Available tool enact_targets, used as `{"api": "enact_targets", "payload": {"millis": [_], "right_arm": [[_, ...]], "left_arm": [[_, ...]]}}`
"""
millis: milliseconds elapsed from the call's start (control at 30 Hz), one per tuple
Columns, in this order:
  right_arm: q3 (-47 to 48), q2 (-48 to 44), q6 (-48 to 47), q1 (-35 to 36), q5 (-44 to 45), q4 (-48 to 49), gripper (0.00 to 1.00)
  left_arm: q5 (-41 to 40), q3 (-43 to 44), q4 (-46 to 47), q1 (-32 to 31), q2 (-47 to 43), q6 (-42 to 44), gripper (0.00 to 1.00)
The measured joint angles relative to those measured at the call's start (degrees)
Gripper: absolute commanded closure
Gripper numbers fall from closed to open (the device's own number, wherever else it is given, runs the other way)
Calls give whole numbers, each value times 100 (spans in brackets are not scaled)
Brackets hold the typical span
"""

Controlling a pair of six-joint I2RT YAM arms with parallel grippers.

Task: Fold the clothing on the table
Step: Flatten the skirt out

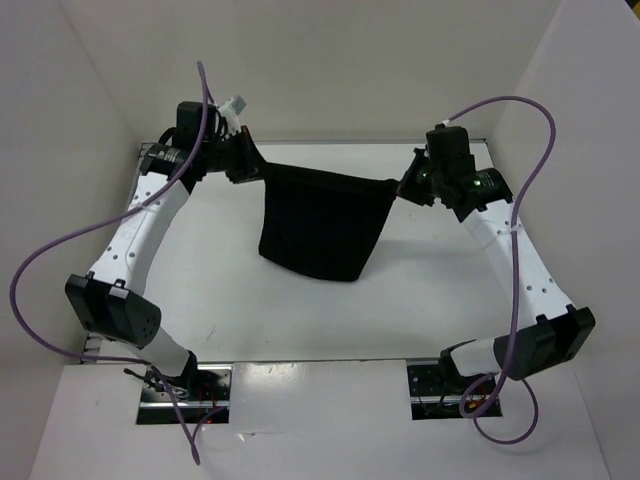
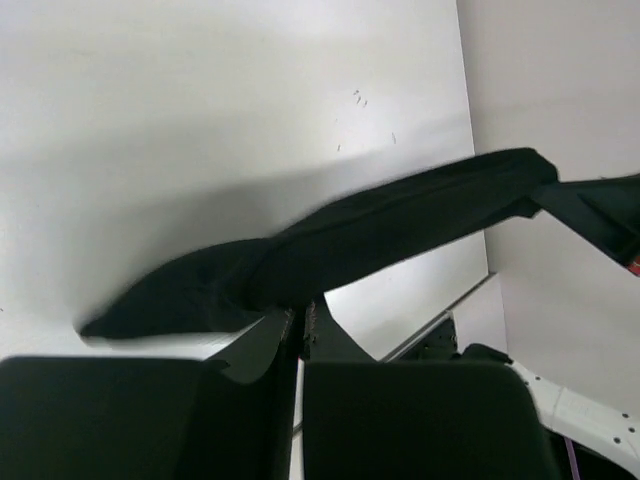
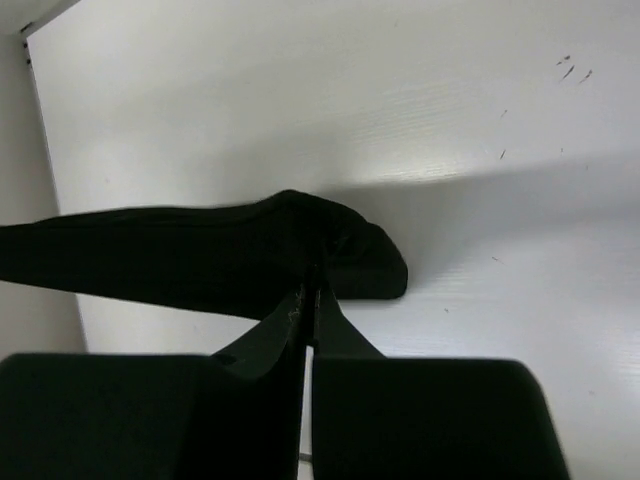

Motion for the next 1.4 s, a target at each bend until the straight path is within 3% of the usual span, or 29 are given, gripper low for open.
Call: {"api": "enact_targets", "payload": {"millis": [233, 367, 433, 533, 633, 767, 900, 1233, 1400], "right_arm": [[52, -334, -208, 0, -114, 116, 100], [-525, -929, -505, 59, -1040, 15, 100], [-1025, -1174, -577, 435, -1519, -94, 100], [-1427, -1346, -584, 881, -1919, -345, 100], [-1279, -1233, -579, 507, -1808, -520, 100], [-715, -564, -463, 24, -1259, -466, 100], [-382, -179, -350, -184, -859, -365, 100], [302, -166, -256, -623, -894, 160, 100], [59, -284, -282, -638, -1095, 337, 100]], "left_arm": [[667, 492, -52, -35, -330, 358, 100], [1401, -656, 205, -446, -1276, 605, 100], [1696, -1342, 197, -754, -1773, 623, 100], [1672, -1679, 9, -918, -2153, 614, 100], [1191, -1305, -234, -802, -1821, 658, 100], [603, -564, -223, -645, -706, 774, 100], [256, -461, -391, -463, -44, 778, 100], [326, 367, -140, 4, 103, 706, 100], [415, -339, 264, 59, -72, 656, 100]]}}
